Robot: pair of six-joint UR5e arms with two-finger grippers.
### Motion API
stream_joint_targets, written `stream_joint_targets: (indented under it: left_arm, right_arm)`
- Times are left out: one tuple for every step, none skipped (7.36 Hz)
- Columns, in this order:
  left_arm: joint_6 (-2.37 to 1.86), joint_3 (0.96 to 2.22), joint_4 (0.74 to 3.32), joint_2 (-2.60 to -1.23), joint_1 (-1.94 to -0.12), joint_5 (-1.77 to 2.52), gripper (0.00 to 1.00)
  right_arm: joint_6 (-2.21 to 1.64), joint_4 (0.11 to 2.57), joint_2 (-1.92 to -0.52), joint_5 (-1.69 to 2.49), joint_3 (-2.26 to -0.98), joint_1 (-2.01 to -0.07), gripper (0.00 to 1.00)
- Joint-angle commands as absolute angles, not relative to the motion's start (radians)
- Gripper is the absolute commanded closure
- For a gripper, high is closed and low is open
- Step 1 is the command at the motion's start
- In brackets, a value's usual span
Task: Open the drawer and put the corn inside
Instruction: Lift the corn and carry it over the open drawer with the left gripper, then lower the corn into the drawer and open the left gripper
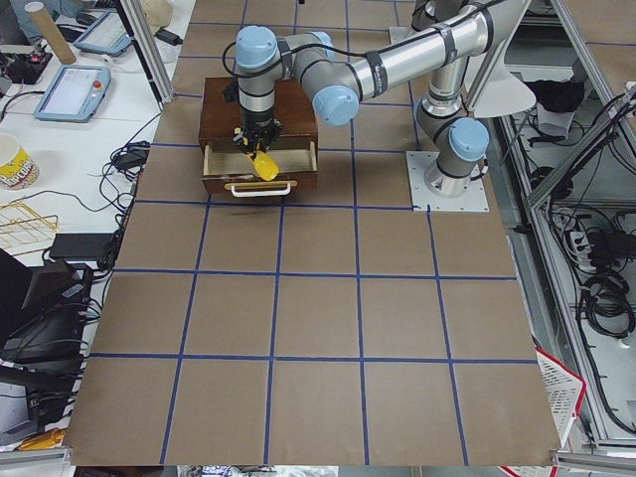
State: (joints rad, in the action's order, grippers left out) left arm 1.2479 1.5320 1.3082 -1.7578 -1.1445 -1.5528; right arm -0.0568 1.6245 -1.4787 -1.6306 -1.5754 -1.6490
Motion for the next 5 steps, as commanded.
stream_joint_targets:
  left_arm:
    - [0.91, 1.536, 1.305, -1.759, -1.172, -1.555, 1.0]
    - [0.747, 1.536, 1.304, -1.756, -1.189, -1.558, 1.0]
    - [0.683, 1.539, 1.31, -1.764, -1.196, -1.578, 1.0]
    - [0.57, 1.542, 1.313, -1.772, -1.201, -1.575, 1.0]
    - [0.496, 1.545, 1.315, -1.778, -1.206, -1.574, 1.0]
  right_arm:
    - [-0.057, 1.624, -1.479, -1.631, -1.575, -1.649, 0.0]
    - [-0.057, 1.624, -1.479, -1.631, -1.575, -1.649, 0.0]
    - [-0.057, 1.624, -1.479, -1.631, -1.575, -1.649, 0.0]
    - [-0.057, 1.624, -1.479, -1.631, -1.575, -1.649, 0.0]
    - [-0.057, 1.624, -1.479, -1.631, -1.575, -1.649, 0.0]
